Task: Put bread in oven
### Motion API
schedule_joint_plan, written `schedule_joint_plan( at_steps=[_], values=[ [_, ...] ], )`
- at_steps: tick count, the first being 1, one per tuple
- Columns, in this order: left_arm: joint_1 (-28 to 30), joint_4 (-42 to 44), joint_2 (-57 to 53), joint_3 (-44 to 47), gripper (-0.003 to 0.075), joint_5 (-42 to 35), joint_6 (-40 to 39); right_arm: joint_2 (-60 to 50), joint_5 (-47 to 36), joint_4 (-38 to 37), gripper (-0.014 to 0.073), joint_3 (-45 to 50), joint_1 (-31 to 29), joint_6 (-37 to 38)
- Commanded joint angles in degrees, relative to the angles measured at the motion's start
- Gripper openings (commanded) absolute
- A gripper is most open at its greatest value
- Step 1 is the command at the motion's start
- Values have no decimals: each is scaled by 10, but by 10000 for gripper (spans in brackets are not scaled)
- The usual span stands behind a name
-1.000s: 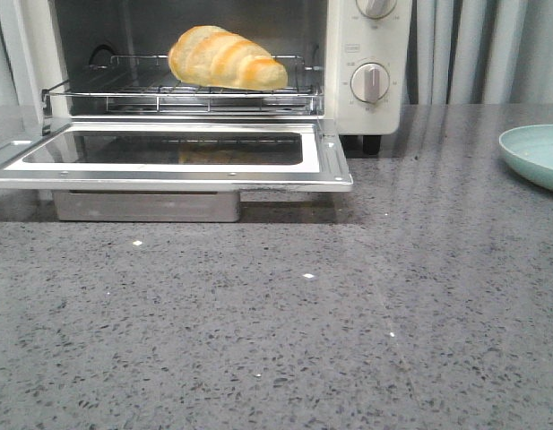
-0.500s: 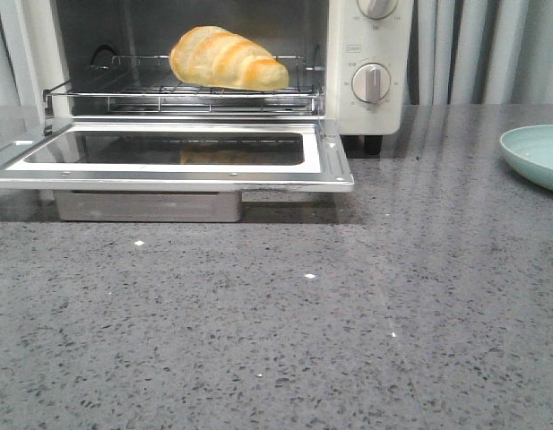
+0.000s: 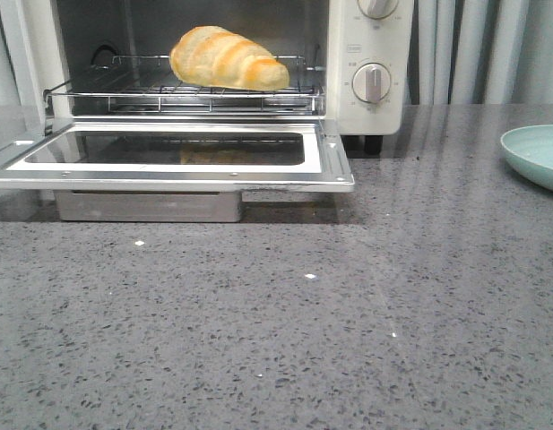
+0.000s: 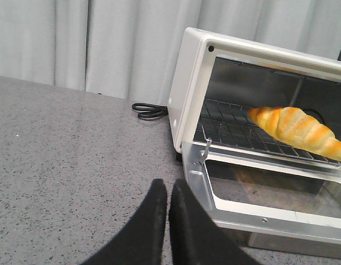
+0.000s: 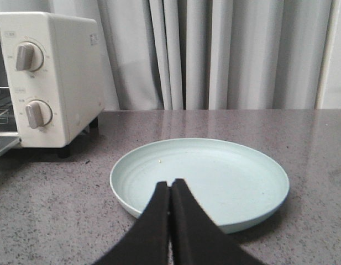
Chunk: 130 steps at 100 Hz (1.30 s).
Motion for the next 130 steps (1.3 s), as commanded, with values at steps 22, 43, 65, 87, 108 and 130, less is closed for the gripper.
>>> schedule_joint_plan(
  at_steps=[22, 43, 65, 87, 108, 130],
  values=[
    [3, -6, -16, -15, -21, -44, -4, -12, -21, 38, -75, 15, 1, -48],
    [3, -6, -16, -15, -21, -44, -4, -12, -19, 48, -75, 15, 1, -60],
    [3, -6, -16, -15, -21, -44, -4, -12, -16, 48, -75, 15, 1, -60],
    [3, -6, -16, -15, -21, -44, -4, -12, 40, 48, -75, 15, 1, -60],
    [3, -6, -16, -15, -21, -44, -4, -12, 57, 48, -75, 15, 1, -60],
    [3, -6, -16, -15, -21, -44, -4, -12, 57, 48, -75, 15, 1, -60]
  ],
)
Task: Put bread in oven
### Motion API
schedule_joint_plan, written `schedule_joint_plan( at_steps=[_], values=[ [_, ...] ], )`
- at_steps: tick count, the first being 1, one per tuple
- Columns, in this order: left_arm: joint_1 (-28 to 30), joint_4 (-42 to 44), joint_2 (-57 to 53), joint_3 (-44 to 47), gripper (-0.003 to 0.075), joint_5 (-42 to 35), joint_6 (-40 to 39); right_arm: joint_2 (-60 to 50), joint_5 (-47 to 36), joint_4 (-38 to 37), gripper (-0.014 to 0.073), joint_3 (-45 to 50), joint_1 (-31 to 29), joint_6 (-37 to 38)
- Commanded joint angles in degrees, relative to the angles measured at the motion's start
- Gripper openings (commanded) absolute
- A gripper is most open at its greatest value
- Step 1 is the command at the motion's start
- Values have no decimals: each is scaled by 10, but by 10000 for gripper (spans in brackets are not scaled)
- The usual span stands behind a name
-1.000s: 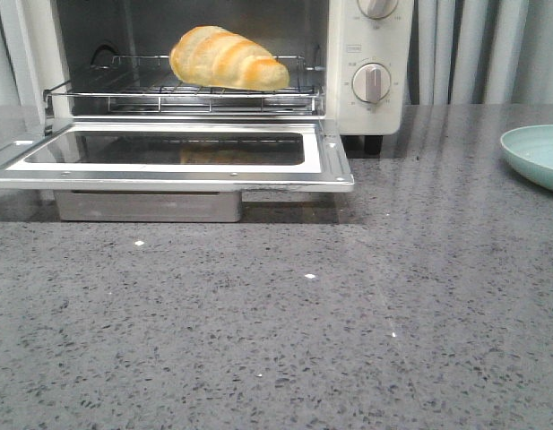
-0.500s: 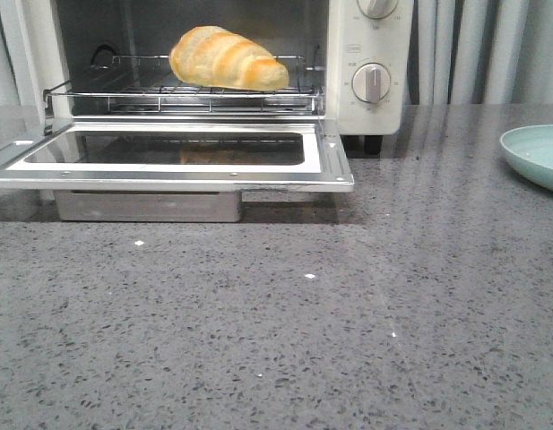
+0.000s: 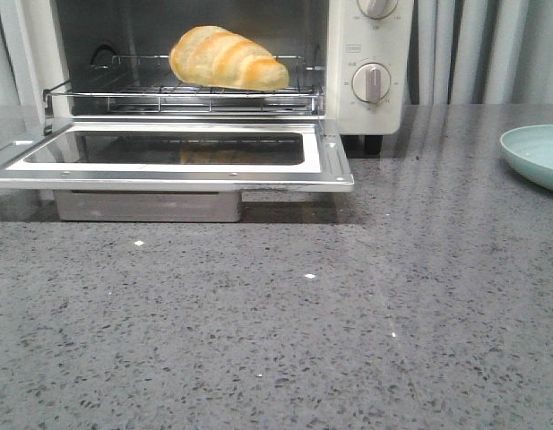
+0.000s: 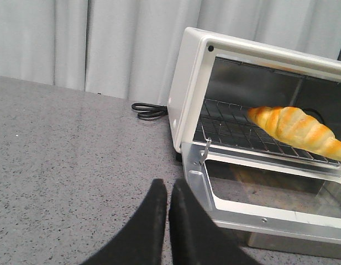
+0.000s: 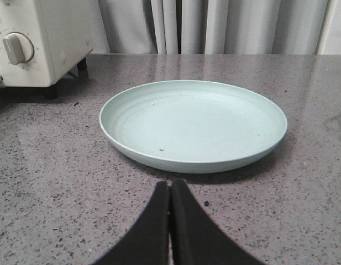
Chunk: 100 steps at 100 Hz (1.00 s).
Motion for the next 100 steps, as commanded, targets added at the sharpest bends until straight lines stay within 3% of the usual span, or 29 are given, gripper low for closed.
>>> schedule_joint_plan(
  at_steps=[1, 59, 75, 100],
  values=[
    [3, -6, -16, -15, -21, -44, -4, -12, -40, 1, -75, 15, 1, -4],
    [3, 15, -16, -5, -21, -56, -3, -12, -40, 1, -75, 15, 1, -4],
    [3, 67, -16, 57, -21, -121, -2, -12, -40, 1, -75, 15, 1, -4],
    [3, 69, -16, 143, -21, -208, -2, -12, -40, 1, -75, 15, 1, -4]
  ],
)
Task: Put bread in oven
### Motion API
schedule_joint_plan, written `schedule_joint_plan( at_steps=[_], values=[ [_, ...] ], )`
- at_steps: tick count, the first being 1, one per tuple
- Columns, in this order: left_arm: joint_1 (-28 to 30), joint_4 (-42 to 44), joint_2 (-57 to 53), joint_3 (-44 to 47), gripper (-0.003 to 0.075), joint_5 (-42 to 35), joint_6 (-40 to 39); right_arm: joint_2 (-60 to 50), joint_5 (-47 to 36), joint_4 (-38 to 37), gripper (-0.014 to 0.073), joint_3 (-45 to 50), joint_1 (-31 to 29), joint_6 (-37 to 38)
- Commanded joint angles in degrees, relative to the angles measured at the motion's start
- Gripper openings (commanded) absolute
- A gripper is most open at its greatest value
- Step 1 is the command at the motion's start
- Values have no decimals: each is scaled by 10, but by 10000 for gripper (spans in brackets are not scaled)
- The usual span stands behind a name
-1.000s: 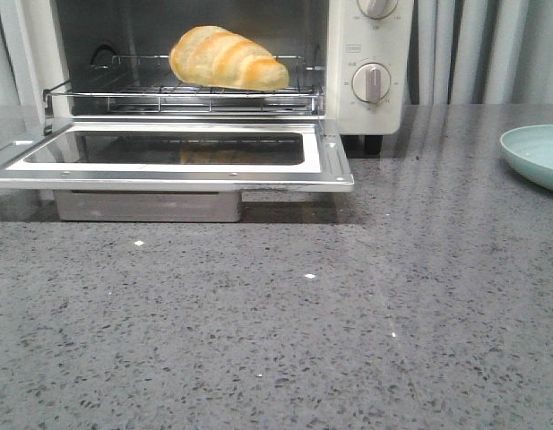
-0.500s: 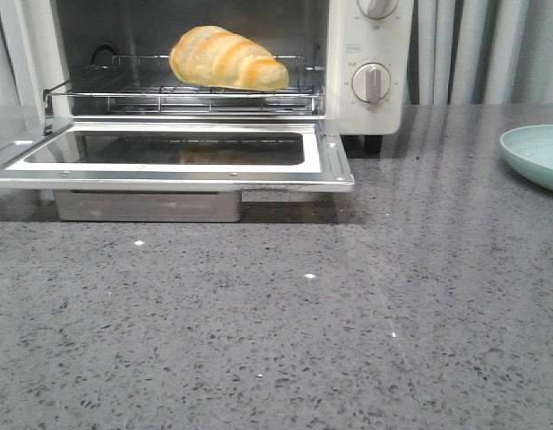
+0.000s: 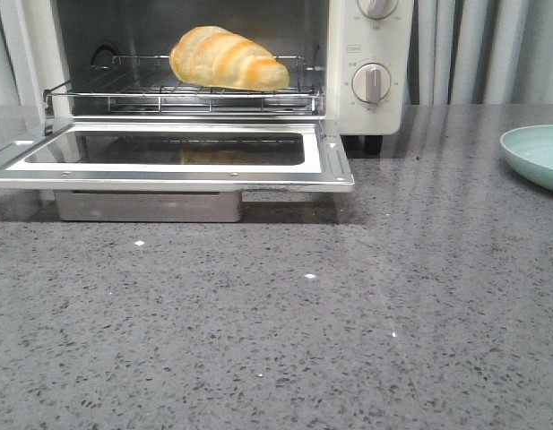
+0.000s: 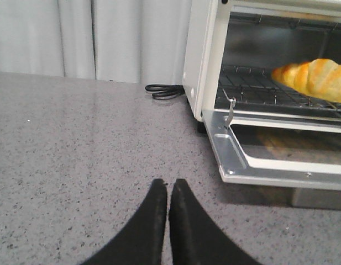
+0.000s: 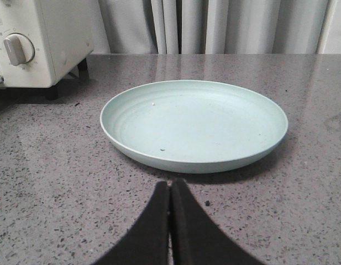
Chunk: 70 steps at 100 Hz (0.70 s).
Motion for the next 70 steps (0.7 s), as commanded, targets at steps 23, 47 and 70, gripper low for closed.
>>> schedule_joint_plan(
  at_steps=[23, 47, 70],
  values=[
    [3, -56, -16, 12, -21, -96, 90, -12, -40, -2, -75, 15, 1, -4],
    [57, -84, -16, 12, -21, -98, 90, -12, -40, -2, -75, 15, 1, -4],
    [69, -85, -16, 12, -21, -98, 96, -12, -40, -2, -75, 15, 1, -4]
  ],
)
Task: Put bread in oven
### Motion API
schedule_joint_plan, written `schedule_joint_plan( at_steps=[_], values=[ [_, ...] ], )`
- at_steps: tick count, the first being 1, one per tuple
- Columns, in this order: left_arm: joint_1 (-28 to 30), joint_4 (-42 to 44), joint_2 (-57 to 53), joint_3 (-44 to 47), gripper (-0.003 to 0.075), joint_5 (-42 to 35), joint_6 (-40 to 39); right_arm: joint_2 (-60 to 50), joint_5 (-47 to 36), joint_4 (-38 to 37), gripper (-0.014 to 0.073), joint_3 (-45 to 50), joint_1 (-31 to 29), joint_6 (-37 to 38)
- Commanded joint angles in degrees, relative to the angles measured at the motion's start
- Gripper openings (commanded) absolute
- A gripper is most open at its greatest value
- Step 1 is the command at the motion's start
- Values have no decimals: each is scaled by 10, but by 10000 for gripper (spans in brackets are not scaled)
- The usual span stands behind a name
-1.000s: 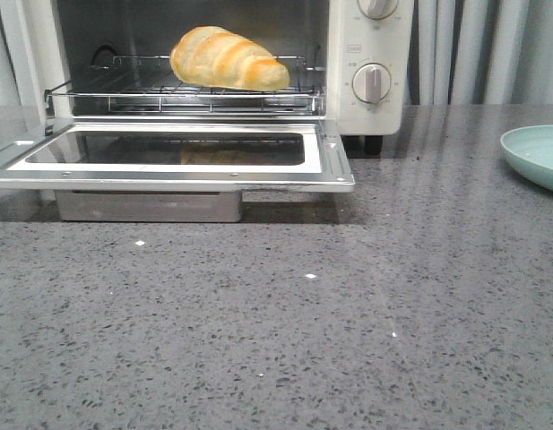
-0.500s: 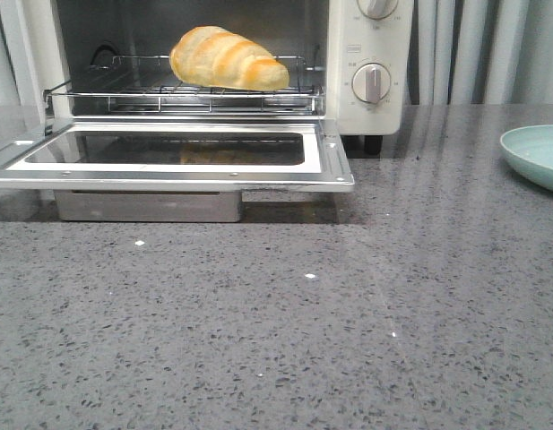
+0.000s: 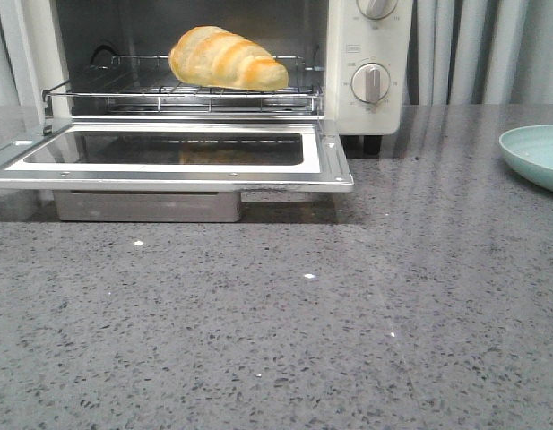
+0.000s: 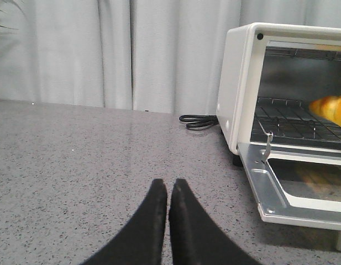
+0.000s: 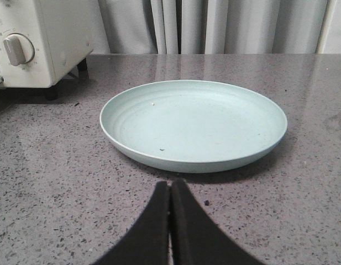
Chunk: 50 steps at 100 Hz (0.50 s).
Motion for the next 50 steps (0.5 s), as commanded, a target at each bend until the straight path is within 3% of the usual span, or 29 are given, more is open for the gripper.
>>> schedule_joint_plan(
  at_steps=[1, 50],
  values=[
    [2, -6, -16, 12, -21, -46, 5, -12, -40, -2, -75, 15, 1, -4],
    [-24, -21, -16, 12, -21, -59, 45, -12, -40, -2, -75, 15, 1, -4]
  ],
)
